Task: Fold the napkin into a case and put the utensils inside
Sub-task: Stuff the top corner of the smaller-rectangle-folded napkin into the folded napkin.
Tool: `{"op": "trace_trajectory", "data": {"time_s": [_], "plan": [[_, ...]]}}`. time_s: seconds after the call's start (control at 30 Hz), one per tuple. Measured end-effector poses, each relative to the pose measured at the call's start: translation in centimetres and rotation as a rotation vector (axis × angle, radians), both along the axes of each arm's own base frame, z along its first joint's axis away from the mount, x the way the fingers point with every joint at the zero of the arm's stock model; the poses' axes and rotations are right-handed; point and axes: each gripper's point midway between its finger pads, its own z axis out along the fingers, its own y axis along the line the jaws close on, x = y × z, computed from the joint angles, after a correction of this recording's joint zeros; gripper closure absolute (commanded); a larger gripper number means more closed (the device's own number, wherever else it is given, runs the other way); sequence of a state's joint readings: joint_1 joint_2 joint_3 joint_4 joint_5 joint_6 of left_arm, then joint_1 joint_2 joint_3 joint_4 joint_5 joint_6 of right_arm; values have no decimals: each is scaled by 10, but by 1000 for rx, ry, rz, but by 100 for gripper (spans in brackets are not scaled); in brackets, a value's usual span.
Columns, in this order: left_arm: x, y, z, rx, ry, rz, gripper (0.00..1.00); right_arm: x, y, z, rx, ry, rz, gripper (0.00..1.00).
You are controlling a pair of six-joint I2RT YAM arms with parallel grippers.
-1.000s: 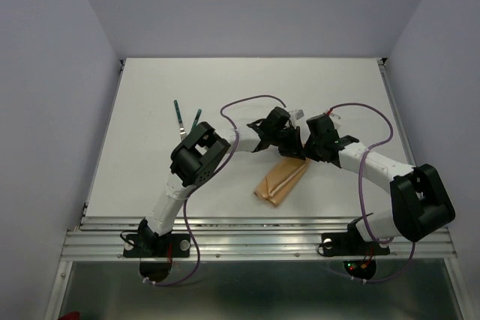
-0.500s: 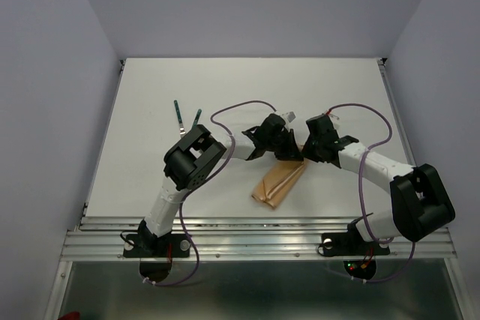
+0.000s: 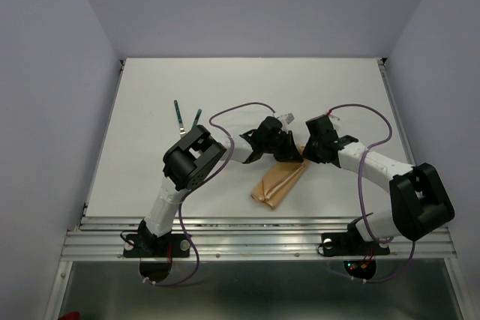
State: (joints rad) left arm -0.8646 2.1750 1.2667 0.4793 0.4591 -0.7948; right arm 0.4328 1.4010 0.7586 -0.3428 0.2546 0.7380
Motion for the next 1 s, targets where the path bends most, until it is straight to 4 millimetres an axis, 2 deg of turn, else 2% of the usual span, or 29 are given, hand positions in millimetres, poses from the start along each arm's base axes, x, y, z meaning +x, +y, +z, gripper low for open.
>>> {"op": "trace_trajectory", "data": {"time_s": [0.3,0.57,0.8,1.0], "plan": [[1,-1,1,-5,4,5,100,-2,-1,-1,-4,9,1,99],[8,-8,13,-28,-8,11,100,-3,-2,2,-6,4,-2,99],[11,-11,14,-29,-5,13,100,-4,-3,2,-7,5,-2,99],[13,-18,6,-31,9,9,100,-4,-2,2,-2,7,1,99]]}}
